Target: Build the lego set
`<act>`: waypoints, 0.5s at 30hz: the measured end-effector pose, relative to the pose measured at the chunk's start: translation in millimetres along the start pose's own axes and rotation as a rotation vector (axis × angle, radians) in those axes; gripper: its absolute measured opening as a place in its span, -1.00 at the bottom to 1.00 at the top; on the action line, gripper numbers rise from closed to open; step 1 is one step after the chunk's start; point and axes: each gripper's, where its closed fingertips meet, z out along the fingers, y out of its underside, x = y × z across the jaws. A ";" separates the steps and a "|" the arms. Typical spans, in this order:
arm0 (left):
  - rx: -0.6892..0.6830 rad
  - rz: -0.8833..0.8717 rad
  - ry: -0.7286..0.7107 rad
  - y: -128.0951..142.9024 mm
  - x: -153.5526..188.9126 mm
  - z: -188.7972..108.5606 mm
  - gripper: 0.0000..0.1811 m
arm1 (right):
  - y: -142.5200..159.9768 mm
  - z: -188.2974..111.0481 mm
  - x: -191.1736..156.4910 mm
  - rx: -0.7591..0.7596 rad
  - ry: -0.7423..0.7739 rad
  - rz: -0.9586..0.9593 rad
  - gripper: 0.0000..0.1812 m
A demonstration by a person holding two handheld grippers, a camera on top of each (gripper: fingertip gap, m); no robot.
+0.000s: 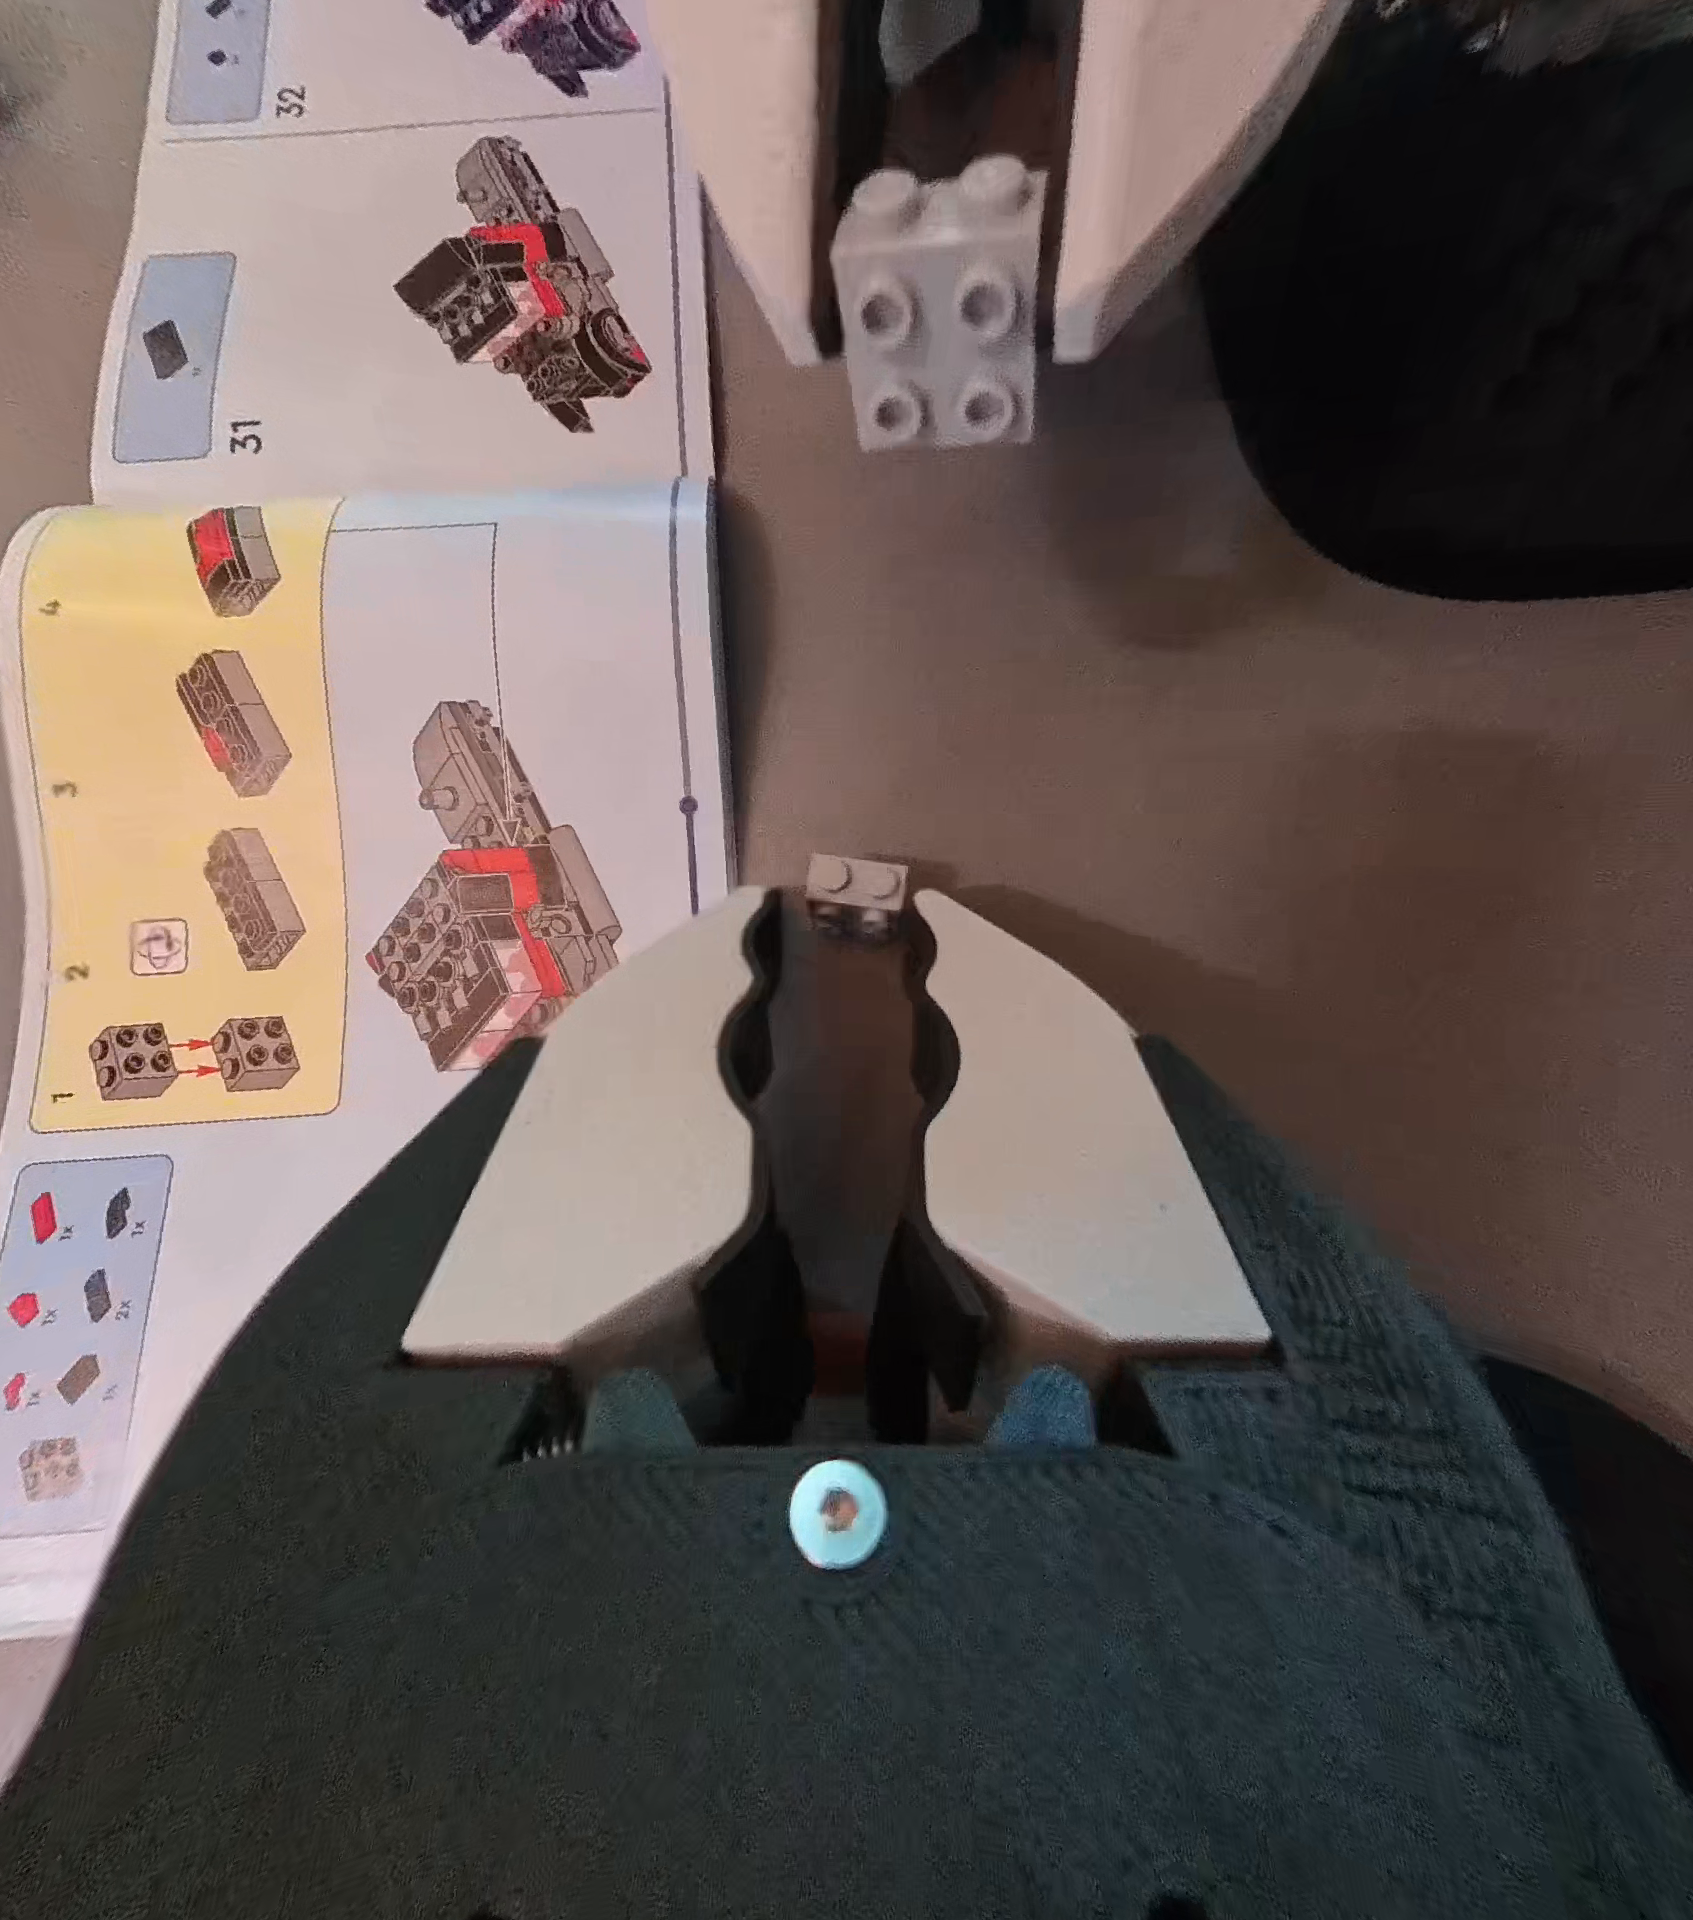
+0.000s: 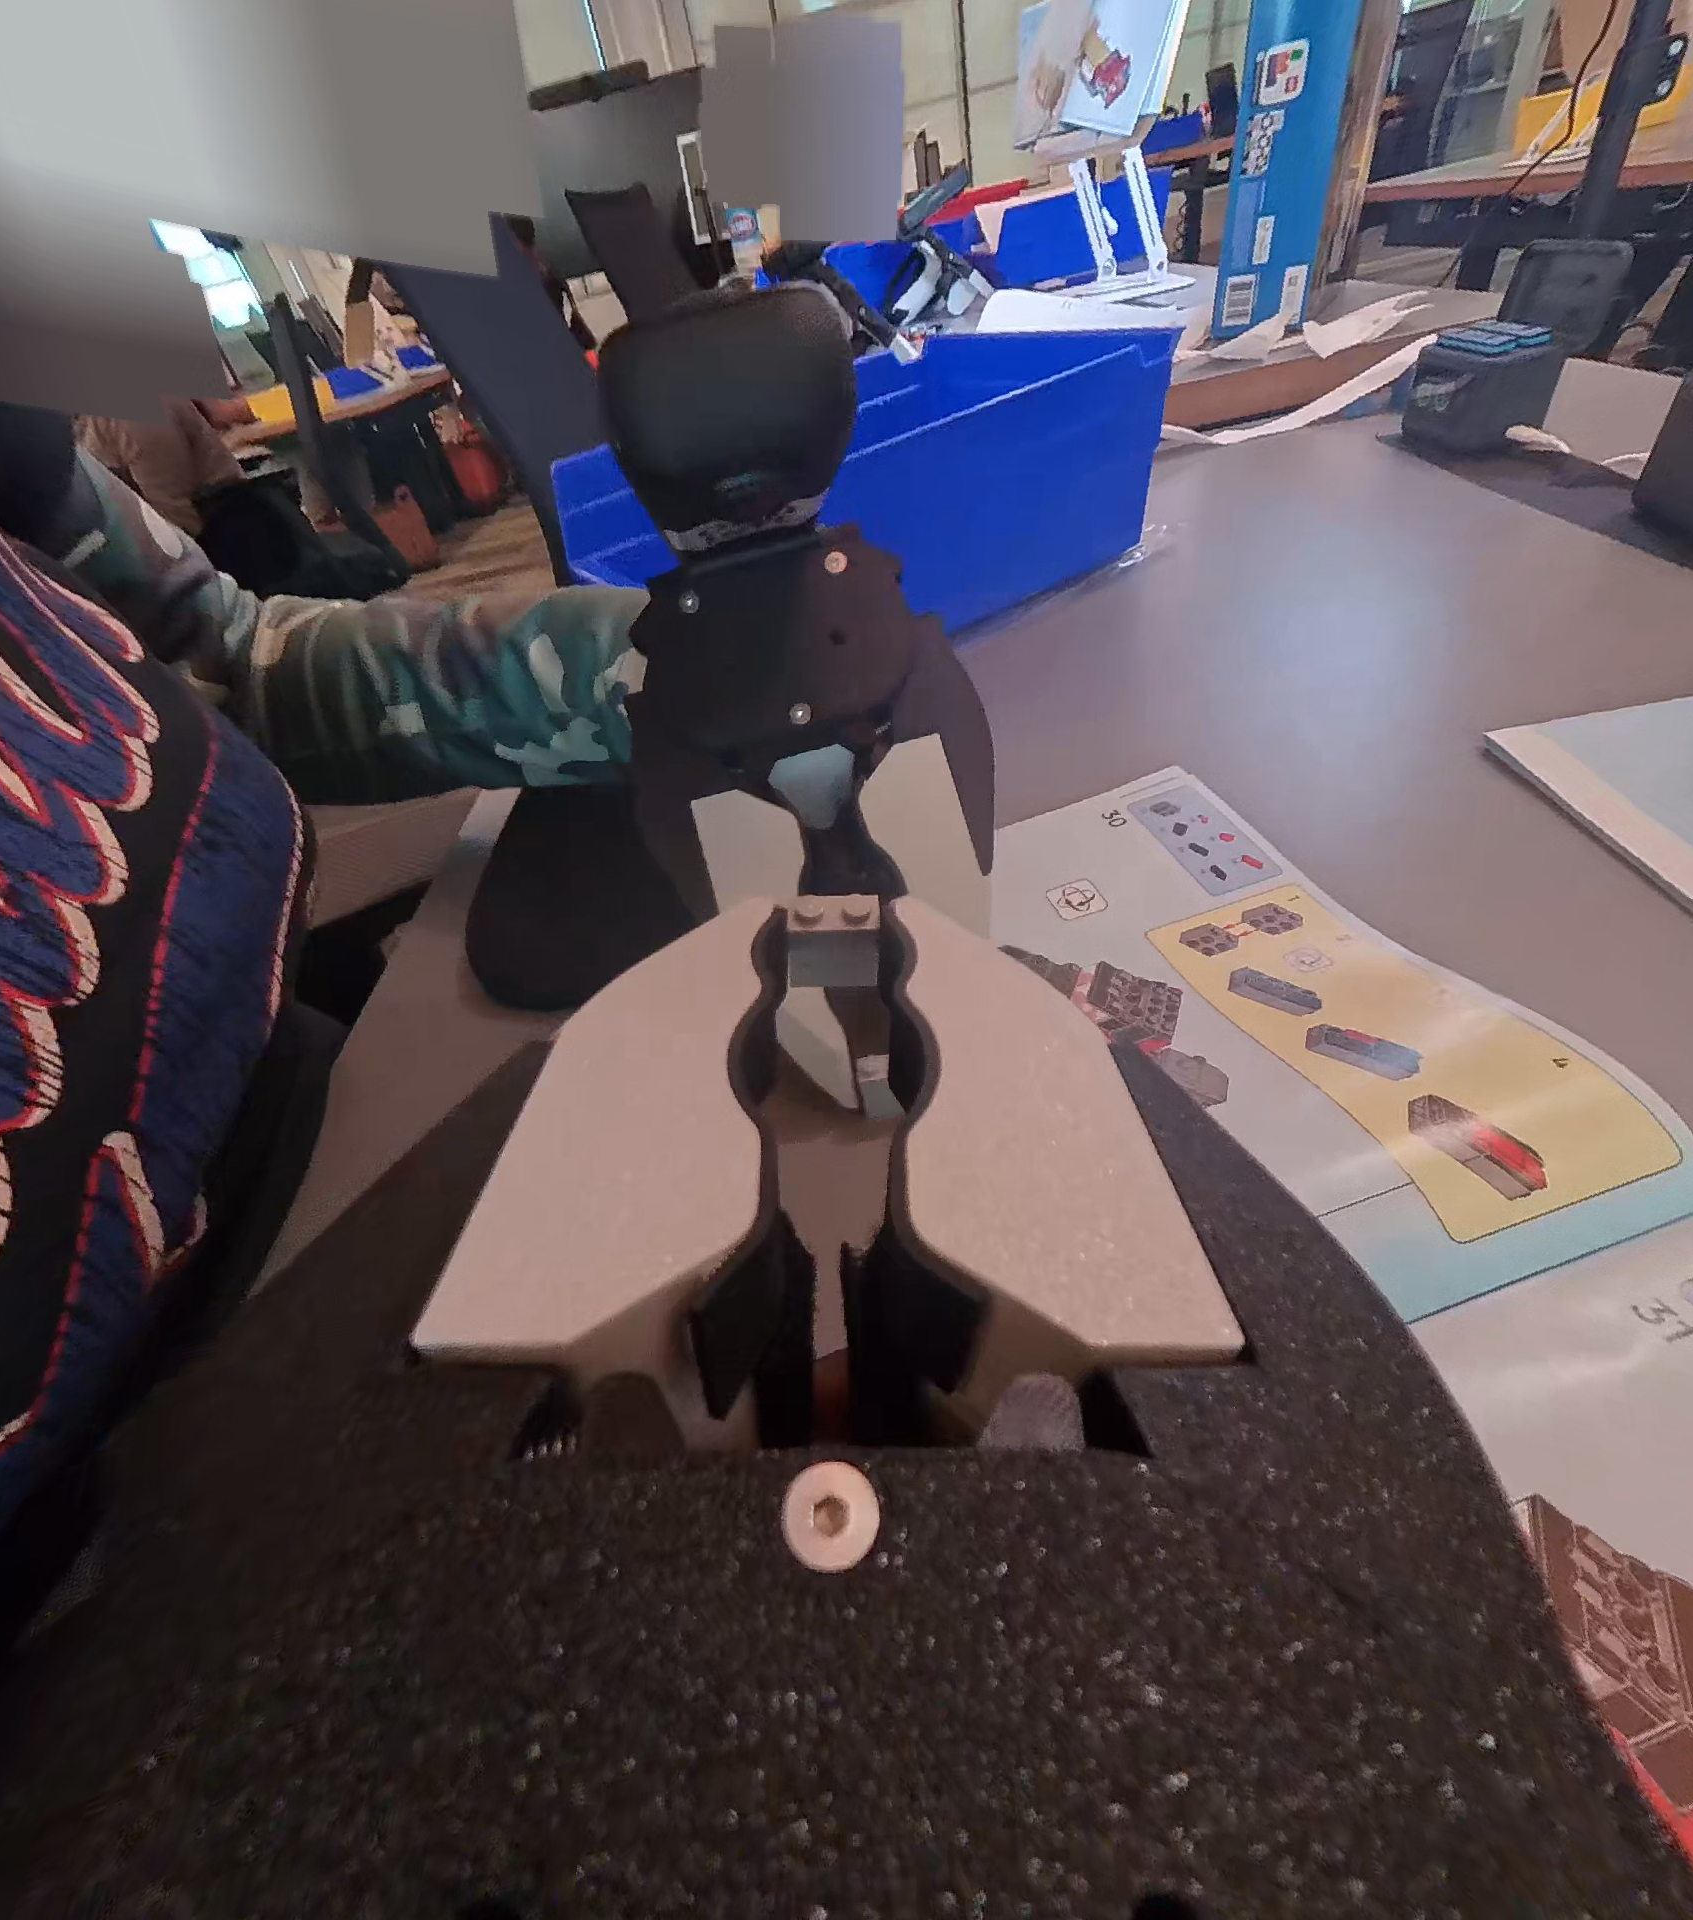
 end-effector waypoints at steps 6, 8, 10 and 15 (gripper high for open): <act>0.025 -0.003 0.019 -0.1 0.6 1.9 -0.82 | 5.8 6.5 -8.2 -0.029 0.002 -0.124 -0.82; 0.023 0.010 0.020 -0.9 1.3 1.9 -0.82 | 7.0 6.2 -7.9 -0.030 0.005 -0.113 -0.82; 0.021 0.022 0.031 -1.0 3.6 2.2 -0.82 | 6.1 5.3 -7.1 -0.021 0.012 -0.103 -0.82; 0.022 -0.003 0.033 -2.2 1.6 1.9 -0.67 | -7.3 0.8 -4.6 0.075 0.039 -0.075 -0.82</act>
